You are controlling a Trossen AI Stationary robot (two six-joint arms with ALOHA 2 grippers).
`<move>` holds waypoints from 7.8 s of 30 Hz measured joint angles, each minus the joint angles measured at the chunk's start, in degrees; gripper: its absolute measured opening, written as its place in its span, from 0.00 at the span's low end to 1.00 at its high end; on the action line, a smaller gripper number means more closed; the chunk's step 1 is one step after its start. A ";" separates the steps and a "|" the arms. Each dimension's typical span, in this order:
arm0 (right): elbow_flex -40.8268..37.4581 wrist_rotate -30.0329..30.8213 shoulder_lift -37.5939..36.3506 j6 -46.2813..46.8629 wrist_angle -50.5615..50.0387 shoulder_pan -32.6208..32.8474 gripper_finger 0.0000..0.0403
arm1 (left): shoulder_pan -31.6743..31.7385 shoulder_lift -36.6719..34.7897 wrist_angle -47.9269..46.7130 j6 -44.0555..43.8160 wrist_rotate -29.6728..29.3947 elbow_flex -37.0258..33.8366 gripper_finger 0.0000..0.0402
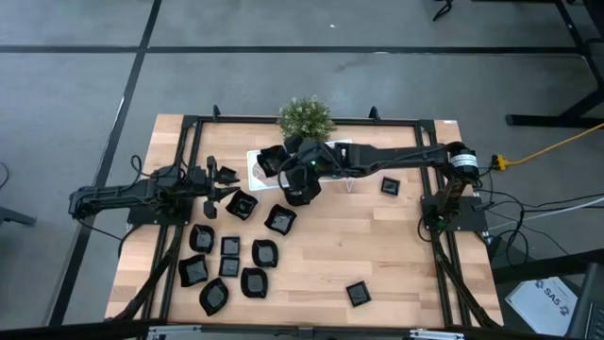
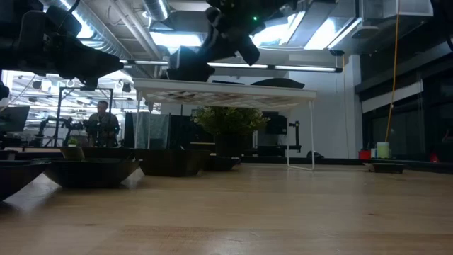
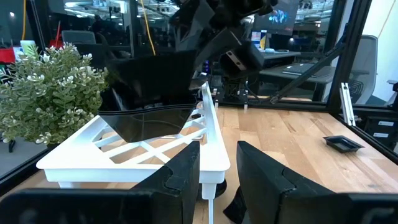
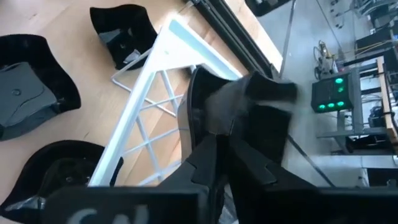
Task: Pick & Place Mini shaped plates
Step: Stack the distorted square plate on top of the distorted square plate on the shelf, then stack the square plate on top of the square plate on the shelf
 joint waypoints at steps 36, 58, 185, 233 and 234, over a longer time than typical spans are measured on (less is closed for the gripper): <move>0.02 -1.47 -6.38 35.74 -18.01 10.42 0.30 | 0.00 0.00 0.00 0.00 0.00 -0.01 0.25; -21.33 20.27 -18.20 68.03 -35.73 26.02 0.30 | -0.01 0.00 -0.06 0.00 0.00 -0.01 0.25; -46.49 11.49 -24.79 48.60 -36.20 5.46 0.30 | -0.01 0.02 0.00 0.00 -0.01 -0.01 0.25; -43.66 11.85 -16.32 55.48 -37.34 1.95 0.01 | -0.02 0.02 0.00 0.00 0.00 -0.01 0.25; -43.31 11.38 -17.13 56.10 -37.84 1.95 0.01 | -0.01 0.03 0.02 0.00 -0.01 -0.02 0.25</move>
